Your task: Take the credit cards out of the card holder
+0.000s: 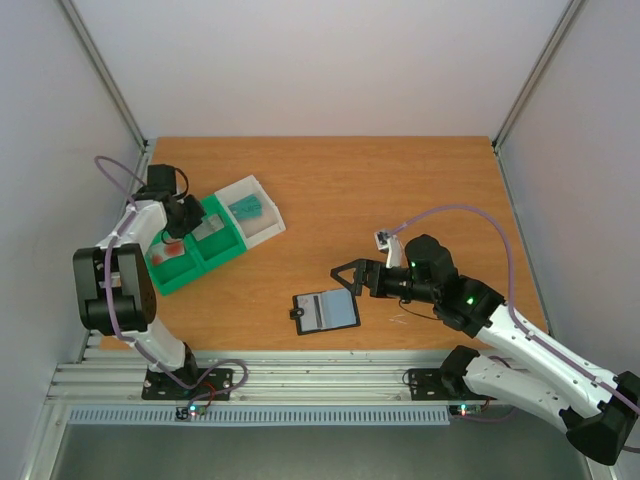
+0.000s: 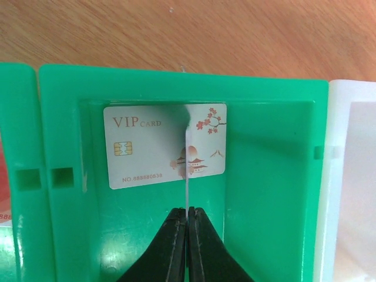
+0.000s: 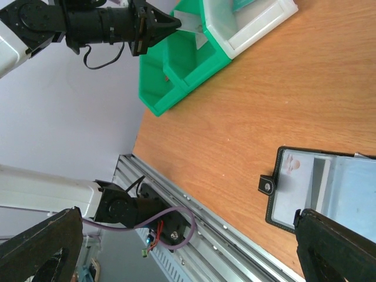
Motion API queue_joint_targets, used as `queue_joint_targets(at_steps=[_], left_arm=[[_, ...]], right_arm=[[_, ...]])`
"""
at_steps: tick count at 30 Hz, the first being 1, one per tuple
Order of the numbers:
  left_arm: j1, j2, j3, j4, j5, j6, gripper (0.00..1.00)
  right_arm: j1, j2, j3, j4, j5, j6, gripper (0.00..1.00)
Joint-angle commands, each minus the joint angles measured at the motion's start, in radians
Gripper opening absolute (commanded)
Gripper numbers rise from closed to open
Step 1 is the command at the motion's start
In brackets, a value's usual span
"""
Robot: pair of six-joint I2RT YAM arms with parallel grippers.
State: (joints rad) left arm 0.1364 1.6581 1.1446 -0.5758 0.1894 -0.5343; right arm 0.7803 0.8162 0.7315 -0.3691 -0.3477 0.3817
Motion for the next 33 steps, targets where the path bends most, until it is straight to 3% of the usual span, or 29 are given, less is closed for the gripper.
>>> queue_joint_targets(at_steps=[1,20,33], left_arm=[[0.005,0.025,0.013,0.029,-0.046,0.025,0.05],[0.005,0.049,0.023,0.042,-0.065,0.006,0.03],[0.005,0.038,0.028,0.034,-0.093,-0.007,0.13]], right_arm=[[0.005,-0.009,0.023,-0.019,0.023,-0.012,0.98],[0.005,-0.017,0.043,-0.049,0.039,-0.039,0.98],[0.004,-0.025,0.056,-0.078,0.055,-0.049,0.98]])
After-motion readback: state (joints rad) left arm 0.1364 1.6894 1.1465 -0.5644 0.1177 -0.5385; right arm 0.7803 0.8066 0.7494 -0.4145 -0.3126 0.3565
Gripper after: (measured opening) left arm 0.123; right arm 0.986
